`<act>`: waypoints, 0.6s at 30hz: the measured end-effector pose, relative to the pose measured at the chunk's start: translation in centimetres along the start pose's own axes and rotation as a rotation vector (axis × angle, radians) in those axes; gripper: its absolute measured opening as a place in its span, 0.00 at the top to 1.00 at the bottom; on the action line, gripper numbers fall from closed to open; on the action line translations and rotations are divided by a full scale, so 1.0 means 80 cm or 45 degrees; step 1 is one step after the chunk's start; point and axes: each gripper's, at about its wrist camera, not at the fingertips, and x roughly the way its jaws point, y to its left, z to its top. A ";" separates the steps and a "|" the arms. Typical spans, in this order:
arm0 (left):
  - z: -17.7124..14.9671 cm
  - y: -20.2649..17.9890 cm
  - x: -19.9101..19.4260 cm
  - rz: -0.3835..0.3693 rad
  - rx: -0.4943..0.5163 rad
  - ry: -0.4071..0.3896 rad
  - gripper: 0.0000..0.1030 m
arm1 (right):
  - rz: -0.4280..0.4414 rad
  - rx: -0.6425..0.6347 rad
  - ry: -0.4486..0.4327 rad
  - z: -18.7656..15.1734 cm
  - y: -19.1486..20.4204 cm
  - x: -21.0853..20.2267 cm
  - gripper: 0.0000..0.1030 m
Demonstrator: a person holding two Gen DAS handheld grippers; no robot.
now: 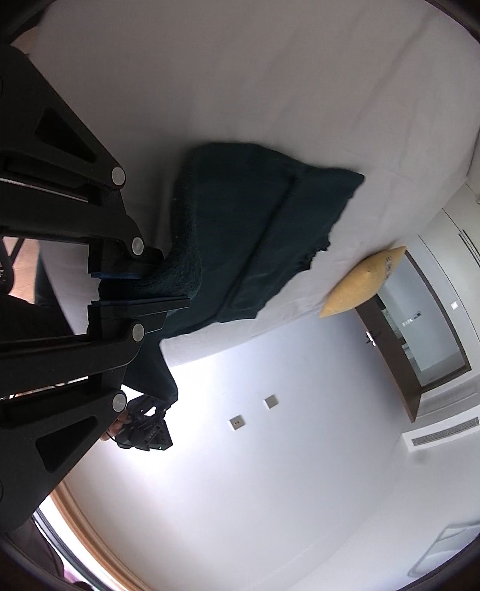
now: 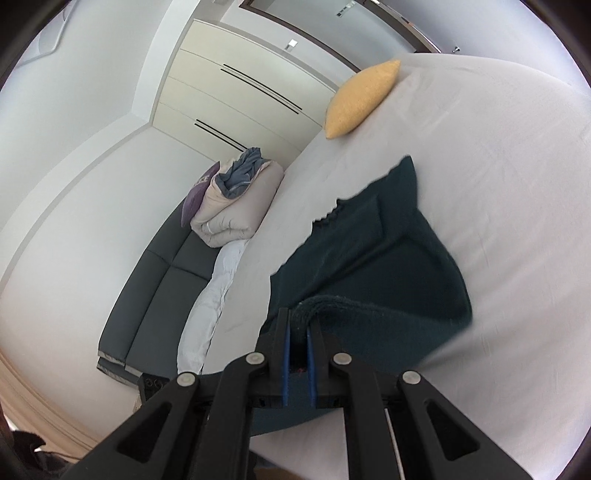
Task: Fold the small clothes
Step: 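Lift the hem with both grippers and fold it toward the collar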
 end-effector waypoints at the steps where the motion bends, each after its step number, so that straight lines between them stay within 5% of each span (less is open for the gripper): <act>1: 0.009 0.000 0.003 0.000 0.003 -0.007 0.95 | -0.001 0.008 -0.006 0.008 -0.001 0.005 0.92; 18: 0.229 0.060 0.146 0.082 -0.097 -0.052 0.95 | -0.204 0.128 -0.072 0.169 -0.066 0.158 0.92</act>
